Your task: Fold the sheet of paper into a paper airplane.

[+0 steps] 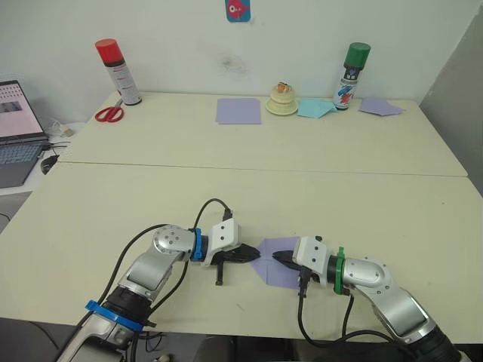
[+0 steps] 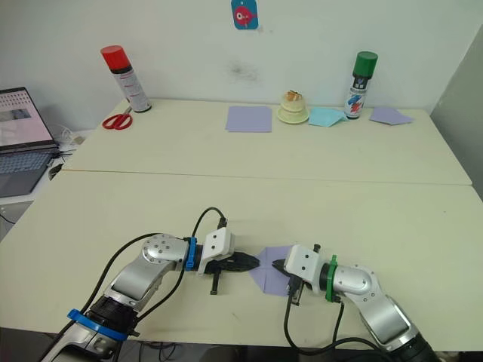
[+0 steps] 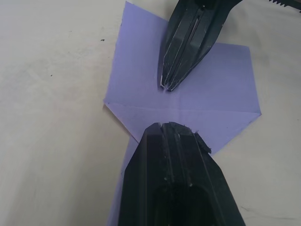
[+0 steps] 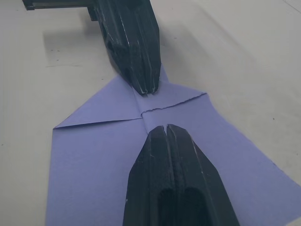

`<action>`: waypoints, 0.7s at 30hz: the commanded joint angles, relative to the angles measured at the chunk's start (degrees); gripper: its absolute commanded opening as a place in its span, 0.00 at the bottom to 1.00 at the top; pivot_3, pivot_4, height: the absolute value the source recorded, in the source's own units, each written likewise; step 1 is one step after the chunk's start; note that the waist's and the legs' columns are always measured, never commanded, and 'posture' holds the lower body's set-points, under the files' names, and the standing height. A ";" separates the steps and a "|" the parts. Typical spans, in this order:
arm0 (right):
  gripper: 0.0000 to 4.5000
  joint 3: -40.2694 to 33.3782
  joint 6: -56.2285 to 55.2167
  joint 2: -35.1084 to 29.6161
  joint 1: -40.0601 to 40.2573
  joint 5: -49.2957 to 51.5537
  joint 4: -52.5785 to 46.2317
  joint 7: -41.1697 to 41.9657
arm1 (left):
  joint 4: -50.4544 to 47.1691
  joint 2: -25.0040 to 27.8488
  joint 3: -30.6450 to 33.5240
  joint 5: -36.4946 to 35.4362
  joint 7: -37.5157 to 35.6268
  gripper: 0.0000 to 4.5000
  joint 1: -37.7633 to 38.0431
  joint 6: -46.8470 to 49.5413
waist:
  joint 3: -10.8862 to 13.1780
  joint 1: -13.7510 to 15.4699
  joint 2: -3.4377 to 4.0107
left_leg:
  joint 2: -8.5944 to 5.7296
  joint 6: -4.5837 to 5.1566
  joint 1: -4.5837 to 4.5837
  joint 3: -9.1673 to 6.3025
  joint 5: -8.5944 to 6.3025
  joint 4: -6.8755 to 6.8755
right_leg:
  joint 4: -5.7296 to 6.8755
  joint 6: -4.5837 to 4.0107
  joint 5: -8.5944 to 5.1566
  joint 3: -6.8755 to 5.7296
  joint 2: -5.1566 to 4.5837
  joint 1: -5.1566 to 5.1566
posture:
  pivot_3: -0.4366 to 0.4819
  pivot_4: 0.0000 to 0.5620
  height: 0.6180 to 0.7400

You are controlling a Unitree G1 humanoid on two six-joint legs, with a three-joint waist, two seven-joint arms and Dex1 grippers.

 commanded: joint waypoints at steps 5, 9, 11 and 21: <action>0.01 -4.22 3.42 -5.60 5.65 0.91 2.12 0.93 | 4.32 0.83 -2.41 3.60 0.58 0.00 1.95 1.19 | -0.17 0.07 -0.10 | 0.00 0.00 0.14 -0.01 0.00 -0.19 | -0.14 0.00 -0.01 -0.02 -0.01 0.12 | 0.48 0.27 1.00; 0.01 -6.75 3.80 -7.53 8.24 2.61 2.33 1.07 | 5.03 0.74 -2.47 3.67 0.59 0.00 1.56 0.83 | -0.46 0.09 -0.16 | 0.00 0.00 0.24 0.01 0.00 -0.24 | -0.21 0.01 -0.02 -0.01 -0.01 0.22 | 0.48 0.27 1.00; 0.01 -7.81 3.58 -8.48 8.95 3.64 2.12 1.76 | 5.07 0.68 -2.52 3.59 0.58 0.00 1.36 0.84 | -0.48 0.09 -0.16 | 0.01 0.00 0.37 -0.01 0.00 -0.25 | -0.29 0.03 -0.03 -0.03 -0.01 0.41 | 0.48 0.27 1.00; 0.01 -13.07 -1.08 -6.00 6.80 13.75 -6.85 5.03 | 4.32 0.08 -2.69 3.07 0.23 0.00 0.46 0.91 | -0.07 0.08 0.12 | 0.03 0.00 0.78 -0.03 -0.01 -0.45 | -0.84 0.09 -0.11 -0.03 -0.06 0.99 | 0.48 0.27 1.00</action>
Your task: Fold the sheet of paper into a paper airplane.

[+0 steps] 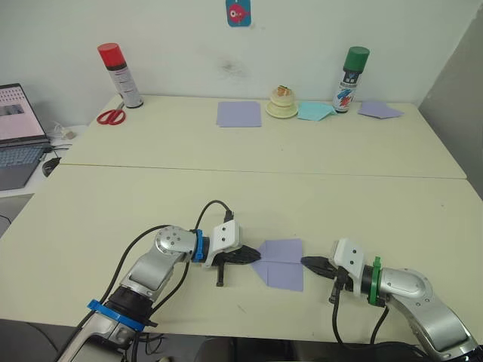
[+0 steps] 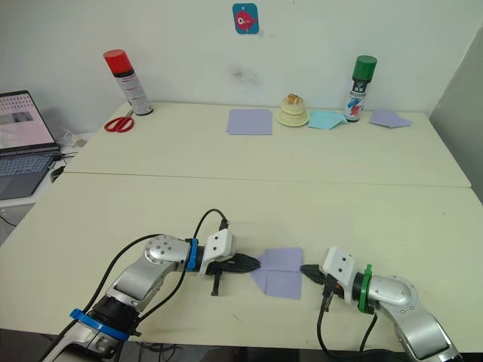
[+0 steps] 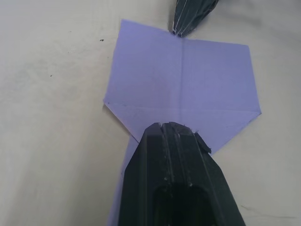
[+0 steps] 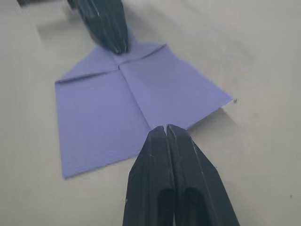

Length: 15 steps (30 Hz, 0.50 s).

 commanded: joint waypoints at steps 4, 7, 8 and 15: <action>0.01 1.61 -1.14 -0.43 -4.83 -2.68 0.98 0.85 | 2.59 -0.11 -2.18 2.96 0.26 0.00 0.27 1.84 | 0.06 0.15 -0.10 | -0.01 0.00 -0.01 -0.03 0.00 0.00 | -0.02 0.00 0.00 -0.04 0.00 0.00 | 0.48 0.27 1.00; 0.01 4.01 -2.37 -0.01 -6.15 -5.07 3.36 1.21 | 2.04 -0.43 -2.21 2.71 0.32 0.00 -0.32 2.00 | 0.08 0.30 -0.09 | -0.03 0.00 -0.07 -0.06 0.00 0.00 | -0.06 0.00 0.00 -0.07 0.00 -0.02 | 0.48 0.27 1.00; 0.01 4.66 -2.09 0.24 -6.30 -5.49 3.72 1.22 | 1.71 -0.49 -2.21 2.58 0.32 0.00 -0.44 2.14 | 0.12 0.30 -0.07 | -0.03 0.00 -0.07 -0.03 0.00 0.00 | -0.06 -0.01 0.00 -0.06 -0.01 -0.03 | 0.48 0.27 1.00; 0.01 7.95 -1.98 -0.92 -6.70 -10.78 6.85 1.16 | 0.57 -0.97 -2.92 3.09 -0.09 0.00 -1.76 0.67 | 0.18 0.29 -0.04 | -0.04 0.00 -0.07 -0.04 0.00 0.01 | -0.05 0.00 0.01 -0.06 -0.03 -0.02 | 0.48 0.27 1.00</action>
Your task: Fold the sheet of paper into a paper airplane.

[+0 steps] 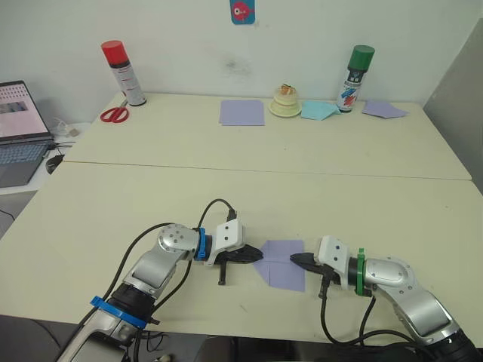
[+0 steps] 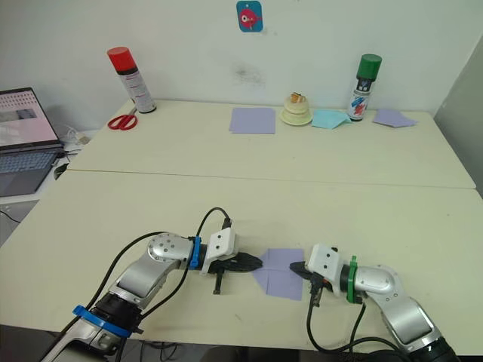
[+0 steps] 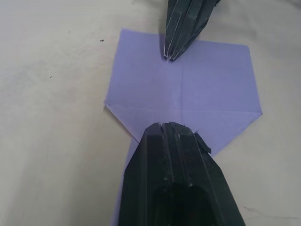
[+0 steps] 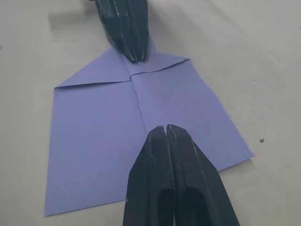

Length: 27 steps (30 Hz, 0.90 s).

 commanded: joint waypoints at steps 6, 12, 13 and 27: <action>0.01 3.54 0.75 -2.11 -0.50 -4.25 1.82 1.61 | 2.65 -4.10 -3.30 3.55 0.54 0.00 -2.83 -0.73 | 0.00 0.01 -0.04 | -0.03 0.00 0.00 0.00 0.00 0.02 | -0.03 0.02 0.01 -0.02 0.00 0.03 | 0.48 0.27 1.00; 0.01 4.52 2.40 -1.96 -1.23 -5.09 1.48 1.44 | 4.62 -5.36 -4.18 4.56 -0.44 0.00 -3.44 -1.87 | 0.02 -0.16 -0.08 | 0.02 0.00 0.00 0.00 0.00 -0.01 | -0.03 0.01 0.01 -0.02 0.03 0.00 | 0.48 0.27 1.00; 0.01 4.56 2.74 -1.90 -1.37 -5.35 1.45 1.23 | 4.63 -5.30 -4.33 4.44 -0.82 0.00 -3.31 -1.79 | 0.02 -0.16 -0.09 | 0.02 0.00 0.00 0.00 0.00 -0.01 | -0.03 0.01 0.01 -0.02 0.03 0.00 | 0.48 0.27 1.00; 0.01 5.01 6.03 -1.68 -1.75 -5.31 -0.18 0.82 | 6.73 -1.36 -3.83 4.69 -4.00 0.00 0.25 -1.87 | -0.02 -0.39 -0.13 | 0.08 0.00 0.03 -0.01 0.00 -0.03 | -0.03 0.00 0.00 -0.01 0.02 0.01 | 0.48 0.27 1.00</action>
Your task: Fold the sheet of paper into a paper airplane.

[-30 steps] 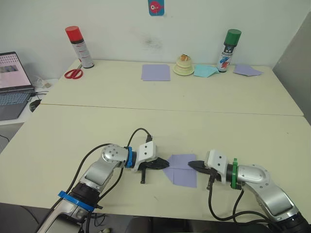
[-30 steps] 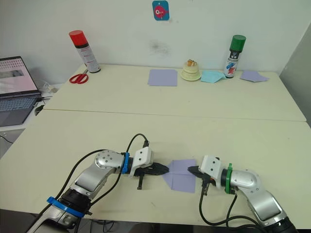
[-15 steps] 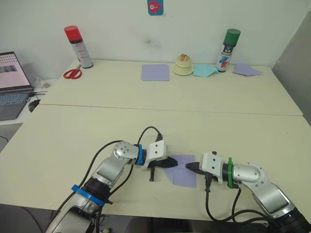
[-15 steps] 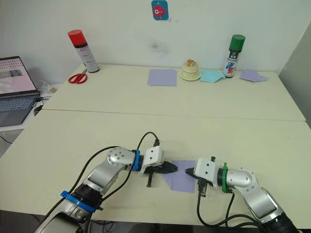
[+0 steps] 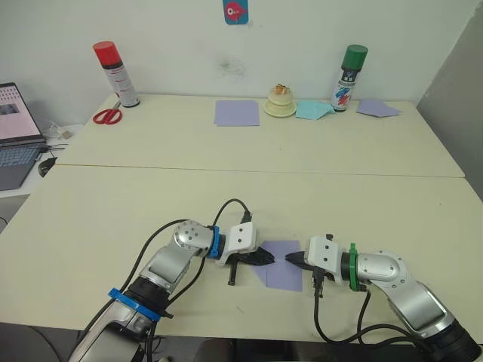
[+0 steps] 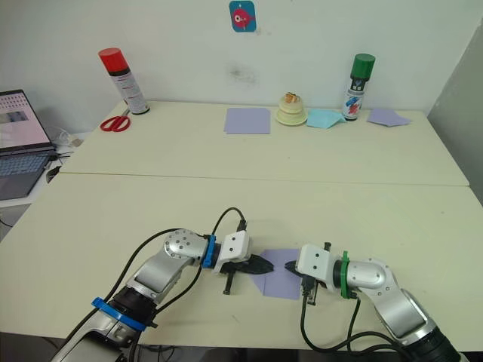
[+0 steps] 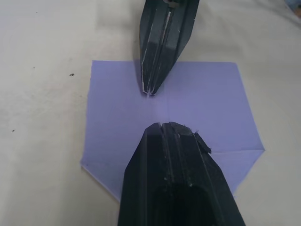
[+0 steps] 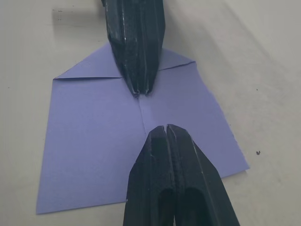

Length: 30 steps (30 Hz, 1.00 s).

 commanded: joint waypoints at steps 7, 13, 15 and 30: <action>0.01 1.98 2.18 -0.75 1.11 -1.49 2.35 0.72 | 3.93 5.59 1.71 0.70 -0.55 0.00 5.32 2.52 | -0.05 -0.25 -0.02 | 0.06 0.00 0.10 0.01 0.00 -0.10 | 0.01 -0.07 -0.03 0.01 0.03 -0.01 | 0.48 0.27 1.00; 0.01 2.33 1.18 -0.78 0.91 -1.63 3.38 0.78 | 2.75 8.12 3.06 -0.78 -0.76 0.00 7.97 3.51 | -0.09 -0.34 -0.03 | 0.15 0.00 0.16 -0.04 0.00 -0.18 | 0.07 -0.15 -0.08 0.03 0.08 -0.01 | 0.48 0.27 1.00; 0.01 2.42 1.10 -0.72 0.64 -1.64 3.59 0.82 | 2.11 9.18 3.38 -1.17 -0.82 0.00 8.92 3.72 | -0.12 -0.39 -0.03 | 0.33 0.00 0.18 -0.02 0.00 -0.23 | 0.07 -0.19 -0.10 0.03 0.08 -0.01 | 0.48 0.27 1.00; 0.01 -5.09 1.59 1.82 -1.32 7.96 -0.77 1.40 | 0.72 10.36 3.74 -2.02 0.27 0.00 10.30 4.52 | -0.07 -0.37 0.06 | 0.49 -0.02 0.24 0.00 0.01 -0.52 | 0.07 -0.35 -0.17 0.02 0.18 -0.05 | 0.48 0.27 1.00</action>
